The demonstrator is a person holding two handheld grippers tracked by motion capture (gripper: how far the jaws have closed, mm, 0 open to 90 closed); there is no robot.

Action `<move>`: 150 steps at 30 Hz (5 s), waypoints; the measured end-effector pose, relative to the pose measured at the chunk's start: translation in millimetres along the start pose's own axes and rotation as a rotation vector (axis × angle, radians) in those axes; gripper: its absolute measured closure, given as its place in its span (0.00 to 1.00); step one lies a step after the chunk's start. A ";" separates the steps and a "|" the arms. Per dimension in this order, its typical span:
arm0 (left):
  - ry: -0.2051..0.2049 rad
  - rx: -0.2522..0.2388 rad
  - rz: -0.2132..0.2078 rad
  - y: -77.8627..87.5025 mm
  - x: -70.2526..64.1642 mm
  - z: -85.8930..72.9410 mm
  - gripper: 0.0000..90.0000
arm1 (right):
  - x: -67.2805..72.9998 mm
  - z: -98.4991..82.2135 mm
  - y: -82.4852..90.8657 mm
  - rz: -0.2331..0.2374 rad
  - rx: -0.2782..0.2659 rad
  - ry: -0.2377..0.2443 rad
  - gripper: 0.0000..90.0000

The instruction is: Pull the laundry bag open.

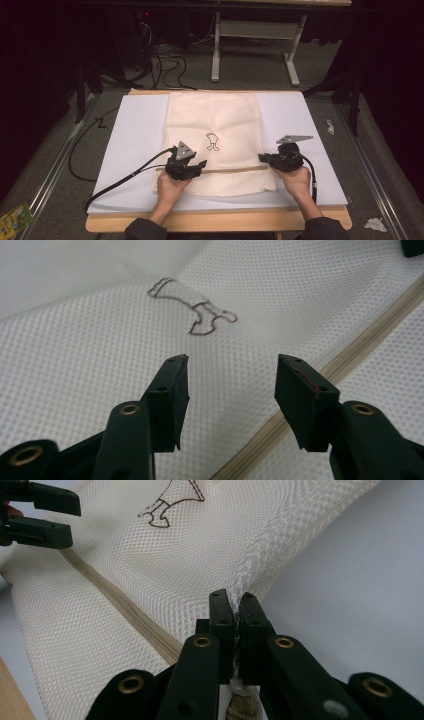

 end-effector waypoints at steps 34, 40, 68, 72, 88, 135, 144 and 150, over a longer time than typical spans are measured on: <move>-0.069 -0.008 -0.185 -25.9 -66.8 31.6 0.67 | 21.9 22.6 -3.5 0.040 -0.009 0.044 0.99; -0.056 -0.007 -0.211 -30.8 -72.0 32.4 0.68 | 22.8 23.1 -4.8 0.042 -0.006 0.046 0.99; -0.093 0.011 -0.218 -38.1 -82.0 34.0 0.74 | 46.4 40.9 -13.0 0.065 0.005 0.101 0.99; -0.075 0.024 -0.238 -45.5 -84.0 32.2 0.74 | 47.5 41.2 -13.8 0.055 0.005 0.105 0.99; -0.065 0.001 -0.300 -40.0 -97.7 40.3 0.73 | 51.3 43.5 -17.7 0.057 0.002 0.110 0.99; -0.047 0.009 -0.310 -37.2 -96.0 42.5 0.97 | 49.1 38.5 -15.3 0.053 0.011 0.126 0.99; -0.055 0.026 -0.303 -34.1 -94.8 41.1 0.97 | 46.6 34.2 -14.3 0.060 0.008 0.126 0.99; -0.045 0.032 -0.297 -32.8 -92.5 39.8 0.97 | 44.2 32.5 -12.5 0.063 0.005 0.122 0.99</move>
Point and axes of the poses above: each handheld gripper's, and its own axes: y roughly backward along the jaws, z roughly out of its top, x roughly to its left, the point moved 9 cm from there along -y, roughly forward along the jaws, and after that the axes turned 1 degree about x, right-handed, at the moved point
